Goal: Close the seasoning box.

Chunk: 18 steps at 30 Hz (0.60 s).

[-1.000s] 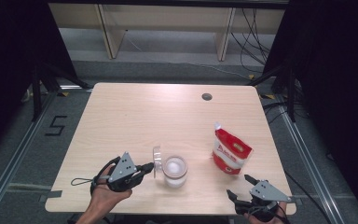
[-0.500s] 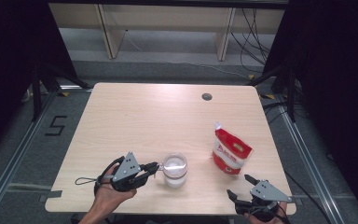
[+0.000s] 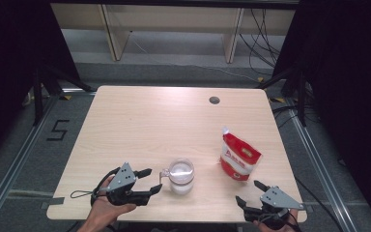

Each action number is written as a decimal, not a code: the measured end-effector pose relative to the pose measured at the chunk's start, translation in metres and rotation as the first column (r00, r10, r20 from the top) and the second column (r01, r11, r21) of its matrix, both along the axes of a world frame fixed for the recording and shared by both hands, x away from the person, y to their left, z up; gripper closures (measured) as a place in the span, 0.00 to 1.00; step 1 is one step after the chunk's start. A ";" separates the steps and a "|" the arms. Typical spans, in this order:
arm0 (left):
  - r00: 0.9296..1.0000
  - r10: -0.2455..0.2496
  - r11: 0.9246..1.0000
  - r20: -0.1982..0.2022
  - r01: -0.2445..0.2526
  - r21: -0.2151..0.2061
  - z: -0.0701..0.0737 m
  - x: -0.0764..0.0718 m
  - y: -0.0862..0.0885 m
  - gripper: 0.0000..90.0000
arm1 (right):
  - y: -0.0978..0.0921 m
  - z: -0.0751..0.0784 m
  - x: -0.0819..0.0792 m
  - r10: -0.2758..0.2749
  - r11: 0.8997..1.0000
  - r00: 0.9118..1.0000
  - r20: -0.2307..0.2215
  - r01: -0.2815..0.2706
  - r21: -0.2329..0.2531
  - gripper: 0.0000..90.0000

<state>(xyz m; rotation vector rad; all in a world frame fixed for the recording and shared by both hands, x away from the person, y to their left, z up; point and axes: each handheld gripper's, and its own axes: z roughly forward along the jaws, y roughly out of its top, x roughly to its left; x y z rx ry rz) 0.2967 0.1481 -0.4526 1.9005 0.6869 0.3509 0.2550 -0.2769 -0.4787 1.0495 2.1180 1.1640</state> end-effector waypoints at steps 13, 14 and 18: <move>0.999 -0.009 0.999 -0.044 0.010 0.038 -0.021 -0.003 0.006 0.20 | -0.001 0.000 0.001 0.004 1.000 1.000 0.002 -0.004 0.023 0.20; 0.998 0.008 1.000 -0.063 -0.007 0.022 -0.022 -0.005 0.005 0.18 | -0.002 0.000 0.002 0.011 1.000 1.000 0.027 -0.011 0.003 0.20; 0.997 -0.014 0.999 -0.071 0.017 0.040 -0.027 -0.008 0.006 0.17 | 0.002 0.000 -0.002 -0.010 0.999 1.000 -0.014 0.011 0.037 0.20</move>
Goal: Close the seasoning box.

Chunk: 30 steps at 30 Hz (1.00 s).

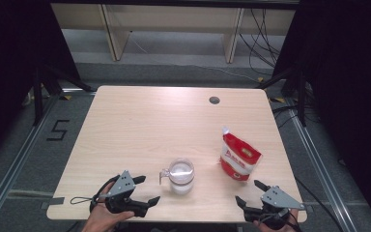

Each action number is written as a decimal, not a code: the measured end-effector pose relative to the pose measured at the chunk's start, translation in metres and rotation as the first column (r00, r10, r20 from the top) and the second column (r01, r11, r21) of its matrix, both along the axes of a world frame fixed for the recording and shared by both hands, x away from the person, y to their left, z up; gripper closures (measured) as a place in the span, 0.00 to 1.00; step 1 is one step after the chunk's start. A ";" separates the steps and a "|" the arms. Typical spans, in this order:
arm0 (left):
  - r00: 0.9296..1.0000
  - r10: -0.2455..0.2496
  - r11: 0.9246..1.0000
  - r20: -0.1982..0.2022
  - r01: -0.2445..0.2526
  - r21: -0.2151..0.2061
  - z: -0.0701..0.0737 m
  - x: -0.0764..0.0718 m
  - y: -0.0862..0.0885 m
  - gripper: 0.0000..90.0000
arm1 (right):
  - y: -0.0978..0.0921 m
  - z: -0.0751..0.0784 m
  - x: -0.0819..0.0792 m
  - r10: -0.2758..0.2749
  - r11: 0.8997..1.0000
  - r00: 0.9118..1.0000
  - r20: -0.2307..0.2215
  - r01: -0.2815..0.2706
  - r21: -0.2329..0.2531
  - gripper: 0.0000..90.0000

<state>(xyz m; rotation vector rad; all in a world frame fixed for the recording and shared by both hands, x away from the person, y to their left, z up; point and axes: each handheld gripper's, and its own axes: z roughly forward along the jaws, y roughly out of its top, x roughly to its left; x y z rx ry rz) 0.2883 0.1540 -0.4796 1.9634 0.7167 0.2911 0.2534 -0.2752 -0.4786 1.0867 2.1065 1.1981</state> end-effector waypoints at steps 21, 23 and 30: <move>1.000 -0.008 0.997 -0.013 0.009 0.083 -0.016 -0.024 0.002 0.17 | -0.005 -0.002 -0.002 0.024 1.000 1.000 -0.001 -0.024 -0.019 0.18; 1.000 -0.006 0.995 -0.003 0.006 0.098 -0.017 -0.027 0.003 0.17 | -0.005 -0.003 -0.005 0.031 0.999 1.000 -0.005 -0.031 -0.013 0.17; 1.000 0.001 0.995 -0.004 -0.001 0.095 -0.020 -0.035 0.004 0.17 | -0.005 -0.007 -0.012 0.050 0.998 0.999 -0.019 -0.051 -0.039 0.18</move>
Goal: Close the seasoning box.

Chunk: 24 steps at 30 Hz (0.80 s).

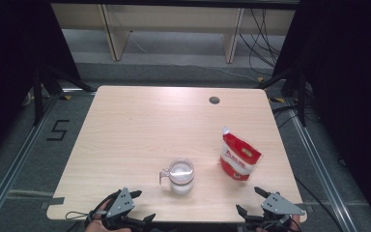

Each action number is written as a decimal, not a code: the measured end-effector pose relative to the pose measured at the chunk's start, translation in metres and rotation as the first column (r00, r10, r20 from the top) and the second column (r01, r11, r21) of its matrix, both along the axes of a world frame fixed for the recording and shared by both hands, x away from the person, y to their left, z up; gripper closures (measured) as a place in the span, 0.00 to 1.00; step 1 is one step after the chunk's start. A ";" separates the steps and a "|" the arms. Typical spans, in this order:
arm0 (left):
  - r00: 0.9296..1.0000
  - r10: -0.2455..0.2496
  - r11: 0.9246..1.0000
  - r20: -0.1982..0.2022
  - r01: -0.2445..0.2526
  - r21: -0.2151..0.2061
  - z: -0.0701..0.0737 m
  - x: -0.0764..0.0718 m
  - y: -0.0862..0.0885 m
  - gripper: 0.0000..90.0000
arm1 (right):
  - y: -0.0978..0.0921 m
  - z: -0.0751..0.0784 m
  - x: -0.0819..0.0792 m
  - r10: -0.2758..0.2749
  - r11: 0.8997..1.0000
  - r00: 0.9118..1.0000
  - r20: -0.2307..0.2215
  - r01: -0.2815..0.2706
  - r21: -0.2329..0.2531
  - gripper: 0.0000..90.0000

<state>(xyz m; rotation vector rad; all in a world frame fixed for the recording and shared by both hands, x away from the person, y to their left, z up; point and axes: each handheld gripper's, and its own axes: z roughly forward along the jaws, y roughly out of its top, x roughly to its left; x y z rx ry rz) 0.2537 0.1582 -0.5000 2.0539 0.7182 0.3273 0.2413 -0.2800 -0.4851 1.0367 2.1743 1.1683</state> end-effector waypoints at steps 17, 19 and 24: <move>1.000 0.001 1.000 0.010 -0.001 0.030 -0.004 0.001 0.000 0.17 | -0.001 -0.006 0.005 0.031 0.997 0.999 0.006 -0.031 -0.064 0.18; 1.000 -0.005 0.998 0.012 0.004 0.061 -0.003 0.002 0.001 0.17 | -0.002 -0.006 0.005 0.031 0.998 0.999 -0.011 -0.032 -0.059 0.18; 1.000 -0.001 0.998 0.014 0.000 0.057 -0.003 0.002 0.000 0.17 | -0.004 -0.007 0.004 -0.007 0.998 1.000 -0.028 0.005 -0.058 0.18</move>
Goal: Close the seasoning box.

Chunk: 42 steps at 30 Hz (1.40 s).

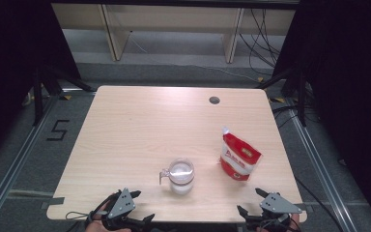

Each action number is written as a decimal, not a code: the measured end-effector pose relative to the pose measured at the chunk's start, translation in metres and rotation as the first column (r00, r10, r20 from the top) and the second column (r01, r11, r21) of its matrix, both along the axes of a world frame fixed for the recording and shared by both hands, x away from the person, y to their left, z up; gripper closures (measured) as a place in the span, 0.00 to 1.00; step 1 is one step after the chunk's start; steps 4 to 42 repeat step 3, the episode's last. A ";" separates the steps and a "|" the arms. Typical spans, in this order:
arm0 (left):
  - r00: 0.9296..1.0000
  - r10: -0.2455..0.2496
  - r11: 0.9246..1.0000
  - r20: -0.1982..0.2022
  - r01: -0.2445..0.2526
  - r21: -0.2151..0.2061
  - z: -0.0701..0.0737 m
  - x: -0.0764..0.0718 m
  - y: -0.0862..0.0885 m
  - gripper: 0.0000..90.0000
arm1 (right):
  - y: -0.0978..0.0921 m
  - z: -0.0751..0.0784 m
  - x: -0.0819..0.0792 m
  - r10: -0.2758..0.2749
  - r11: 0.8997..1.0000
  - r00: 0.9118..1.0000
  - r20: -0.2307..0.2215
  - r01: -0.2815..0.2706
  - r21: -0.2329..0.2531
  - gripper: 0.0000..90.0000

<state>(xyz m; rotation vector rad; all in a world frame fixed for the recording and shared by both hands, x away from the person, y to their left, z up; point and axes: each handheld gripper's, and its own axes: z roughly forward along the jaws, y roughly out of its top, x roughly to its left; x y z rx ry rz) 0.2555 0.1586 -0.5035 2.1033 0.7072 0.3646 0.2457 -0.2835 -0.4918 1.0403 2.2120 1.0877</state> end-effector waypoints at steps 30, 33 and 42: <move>1.000 0.006 1.000 -0.008 -0.006 -0.029 0.000 -0.001 -0.002 0.17 | -0.002 0.000 0.001 -0.007 1.000 1.000 0.022 0.007 -0.006 0.18; 1.000 0.006 1.000 -0.008 -0.006 -0.029 0.000 -0.001 -0.002 0.17 | -0.002 0.000 0.001 -0.007 1.000 1.000 0.022 0.007 -0.006 0.18; 1.000 0.006 1.000 -0.008 -0.006 -0.029 0.000 -0.001 -0.002 0.17 | -0.002 0.000 0.001 -0.007 1.000 1.000 0.022 0.007 -0.006 0.18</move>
